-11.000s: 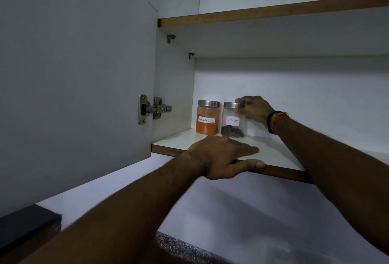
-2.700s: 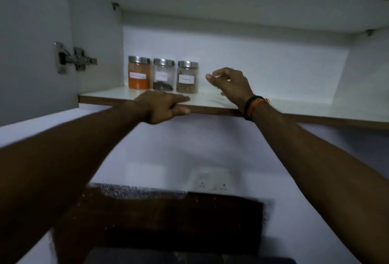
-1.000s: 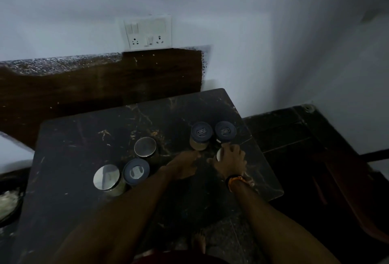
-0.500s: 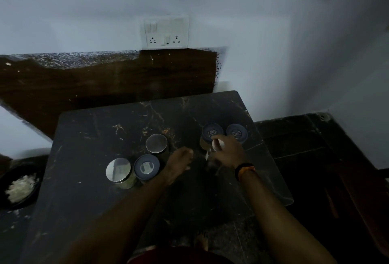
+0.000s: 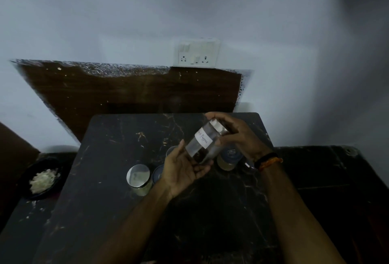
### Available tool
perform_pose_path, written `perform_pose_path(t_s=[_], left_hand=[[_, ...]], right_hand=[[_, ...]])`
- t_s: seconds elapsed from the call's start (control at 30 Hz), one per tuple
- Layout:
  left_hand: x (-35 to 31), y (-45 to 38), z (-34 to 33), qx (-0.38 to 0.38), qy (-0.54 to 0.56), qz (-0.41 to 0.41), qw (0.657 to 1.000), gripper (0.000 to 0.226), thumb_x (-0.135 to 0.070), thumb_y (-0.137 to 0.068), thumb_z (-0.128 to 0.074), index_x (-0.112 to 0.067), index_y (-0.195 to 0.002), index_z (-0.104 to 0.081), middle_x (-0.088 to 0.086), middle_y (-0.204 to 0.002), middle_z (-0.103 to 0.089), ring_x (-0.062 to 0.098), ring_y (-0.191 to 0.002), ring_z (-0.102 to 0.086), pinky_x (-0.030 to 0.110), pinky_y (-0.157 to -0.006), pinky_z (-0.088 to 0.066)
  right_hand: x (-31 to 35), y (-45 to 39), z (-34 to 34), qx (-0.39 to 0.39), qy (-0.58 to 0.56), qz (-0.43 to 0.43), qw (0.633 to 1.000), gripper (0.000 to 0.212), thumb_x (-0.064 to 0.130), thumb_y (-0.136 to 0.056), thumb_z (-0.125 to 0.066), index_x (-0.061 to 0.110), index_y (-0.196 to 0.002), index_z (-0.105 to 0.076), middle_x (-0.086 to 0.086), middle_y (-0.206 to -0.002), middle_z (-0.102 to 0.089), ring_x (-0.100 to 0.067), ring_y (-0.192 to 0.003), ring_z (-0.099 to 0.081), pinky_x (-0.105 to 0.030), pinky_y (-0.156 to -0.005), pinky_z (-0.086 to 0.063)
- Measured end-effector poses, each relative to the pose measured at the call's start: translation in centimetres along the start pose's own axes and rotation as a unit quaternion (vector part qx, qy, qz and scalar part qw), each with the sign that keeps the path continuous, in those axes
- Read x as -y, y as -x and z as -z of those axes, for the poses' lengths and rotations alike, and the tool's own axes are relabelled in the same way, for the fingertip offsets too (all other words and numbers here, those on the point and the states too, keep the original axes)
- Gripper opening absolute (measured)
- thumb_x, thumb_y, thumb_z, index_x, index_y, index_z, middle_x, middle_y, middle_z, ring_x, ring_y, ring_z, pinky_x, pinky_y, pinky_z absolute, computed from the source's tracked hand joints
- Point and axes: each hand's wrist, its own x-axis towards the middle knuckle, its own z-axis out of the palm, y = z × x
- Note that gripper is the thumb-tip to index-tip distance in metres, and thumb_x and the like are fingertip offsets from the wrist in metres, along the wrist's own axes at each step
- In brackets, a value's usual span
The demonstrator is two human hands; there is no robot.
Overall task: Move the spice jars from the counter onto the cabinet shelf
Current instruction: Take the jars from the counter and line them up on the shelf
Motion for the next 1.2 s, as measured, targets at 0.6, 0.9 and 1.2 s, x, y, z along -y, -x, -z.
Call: perform_pose_path(t_s=[0.6, 0.9, 1.2], left_hand=[[-8.1, 1.4, -6.6, 0.118, -0.095, -0.242, 0.959, 0.061, -0.016, -0.090, -0.068, -0.022, -0.147, -0.045, 0.023, -0.149, -0.047, 0.050, -0.135, -0.046, 0.064, -0.109, -0.039], [-12.7, 2.9, -9.9, 0.146, -0.107, -0.298, 0.937, 0.081, -0.017, -0.074, -0.083, -0.016, -0.146, -0.047, 0.024, -0.145, -0.051, 0.046, -0.132, -0.051, 0.062, -0.107, -0.042], [-18.8, 4.4, -15.0, 0.174, -0.150, -0.359, 0.904, 0.086, -0.016, -0.070, -0.082, -0.017, -0.148, -0.045, 0.026, -0.145, -0.050, 0.047, -0.130, -0.052, 0.064, -0.107, -0.042]], right_hand=[[7.2, -7.8, -3.6, -0.015, -0.248, 0.069, 0.966, 0.060, 0.020, -0.094, -0.055, 0.003, -0.150, -0.040, -0.032, -0.148, -0.046, -0.041, -0.127, -0.053, -0.058, -0.105, -0.045], [12.8, -9.9, -4.4, -0.009, -0.215, 0.122, 0.969, 0.057, 0.020, -0.092, -0.058, 0.003, -0.145, -0.046, -0.023, -0.138, -0.057, -0.032, -0.119, -0.061, -0.046, -0.099, -0.052], [20.9, -11.7, -4.4, -0.014, -0.135, 0.198, 0.971, 0.059, 0.030, -0.093, -0.062, 0.005, -0.144, -0.048, -0.021, -0.140, -0.057, -0.030, -0.119, -0.062, -0.039, -0.092, -0.056]])
